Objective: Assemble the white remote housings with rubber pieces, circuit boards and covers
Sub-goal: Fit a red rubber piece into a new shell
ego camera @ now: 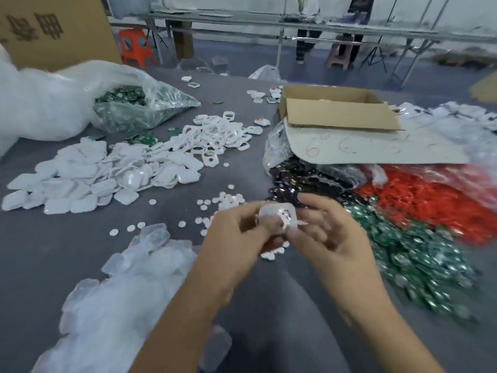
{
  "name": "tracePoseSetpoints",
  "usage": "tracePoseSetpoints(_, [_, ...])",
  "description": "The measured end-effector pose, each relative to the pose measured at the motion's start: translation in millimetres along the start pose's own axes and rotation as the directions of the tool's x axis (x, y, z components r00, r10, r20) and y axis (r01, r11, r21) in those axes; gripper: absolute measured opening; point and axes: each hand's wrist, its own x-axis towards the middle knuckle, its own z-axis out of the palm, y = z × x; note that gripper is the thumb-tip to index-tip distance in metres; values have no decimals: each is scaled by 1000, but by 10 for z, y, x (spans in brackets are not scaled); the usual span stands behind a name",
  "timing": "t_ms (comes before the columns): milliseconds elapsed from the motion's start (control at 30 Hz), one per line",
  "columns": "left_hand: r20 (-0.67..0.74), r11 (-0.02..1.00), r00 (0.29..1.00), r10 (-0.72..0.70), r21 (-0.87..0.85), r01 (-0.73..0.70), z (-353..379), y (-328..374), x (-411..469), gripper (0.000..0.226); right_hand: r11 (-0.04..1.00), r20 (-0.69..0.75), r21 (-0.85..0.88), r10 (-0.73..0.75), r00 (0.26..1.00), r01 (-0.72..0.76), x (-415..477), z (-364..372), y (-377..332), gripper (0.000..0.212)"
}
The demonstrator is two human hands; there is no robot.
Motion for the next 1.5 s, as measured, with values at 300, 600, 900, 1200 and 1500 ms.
tracePoseSetpoints(300, [226, 998, 974, -15, 68, -1, 518, -343, -1272, 30, 983, -129, 10, 183, 975, -184, -1362, -524, -132, 19])
tracePoseSetpoints(600, [199, 696, 926, 322, 614, -374, 725, -1030, -1726, 25, 735, -14, -677, -79, 997, 49, -1838, -829, 329, 50])
tracePoseSetpoints(900, [49, 797, 934, 353, 507, -328, 979, -1067, -1741, 26, 805, -126, -592, -42, 991, -41, -1875, -914, 355, 50])
tracePoseSetpoints(1200, [165, 736, 935, 315, 579, -351, 1759, -662, -496, 21, 804, -375, -565, -48, 926, -187, -978, -1222, 308, 25])
tracePoseSetpoints(1500, [200, 349, 942, 268, 891, -289, 2358, -672, 1179, 23, 469, -466, -784, -14, 885, -406, 604, -1846, 528, 31])
